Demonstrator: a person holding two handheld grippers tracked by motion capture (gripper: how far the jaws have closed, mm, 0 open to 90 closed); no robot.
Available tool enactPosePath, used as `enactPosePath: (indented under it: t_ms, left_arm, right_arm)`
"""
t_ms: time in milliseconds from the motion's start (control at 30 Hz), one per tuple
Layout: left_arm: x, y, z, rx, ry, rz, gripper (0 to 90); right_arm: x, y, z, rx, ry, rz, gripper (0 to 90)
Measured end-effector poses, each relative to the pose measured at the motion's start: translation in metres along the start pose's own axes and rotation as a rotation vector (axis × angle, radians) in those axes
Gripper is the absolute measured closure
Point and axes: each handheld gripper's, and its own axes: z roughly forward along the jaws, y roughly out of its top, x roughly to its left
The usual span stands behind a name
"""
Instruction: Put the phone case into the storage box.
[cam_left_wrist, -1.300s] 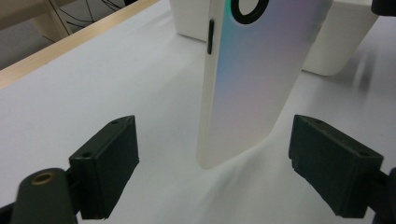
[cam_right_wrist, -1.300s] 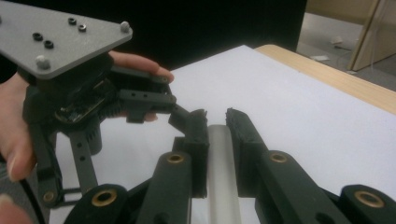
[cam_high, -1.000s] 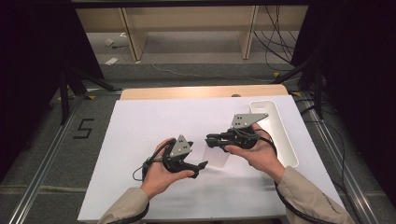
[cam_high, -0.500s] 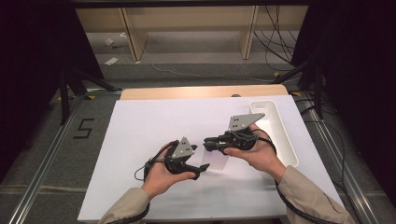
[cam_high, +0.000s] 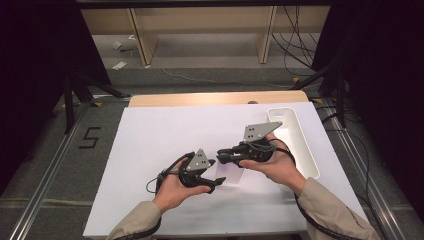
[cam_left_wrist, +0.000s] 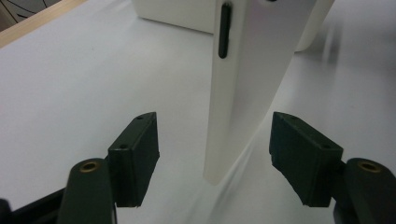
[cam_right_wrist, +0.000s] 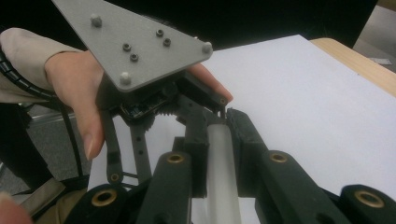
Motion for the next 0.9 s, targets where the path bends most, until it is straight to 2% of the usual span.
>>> enactPosePath:
  t_ms: [200, 600, 833, 900]
  left_arm:
    - [0.000, -0.002, 0.003, 0.017, -0.033, 0.008, 35.8]
    - [0.000, -0.008, 0.011, 0.045, -0.069, 0.025, 42.9]
    - [0.000, -0.008, 0.011, 0.043, -0.104, 0.053, 55.2]
    - [0.001, -0.008, 0.010, 0.039, -0.116, 0.062, 62.0]
  right_arm:
    - [0.001, 0.001, 0.000, -0.004, 0.016, -0.005, 79.9]
    - [0.002, 0.002, 0.000, -0.009, 0.026, -0.004, 79.9]
    - [0.002, 0.002, 0.000, -0.016, 0.039, -0.001, 79.9]
    - [0.002, 0.002, 0.001, -0.020, 0.045, -0.003, 79.9]
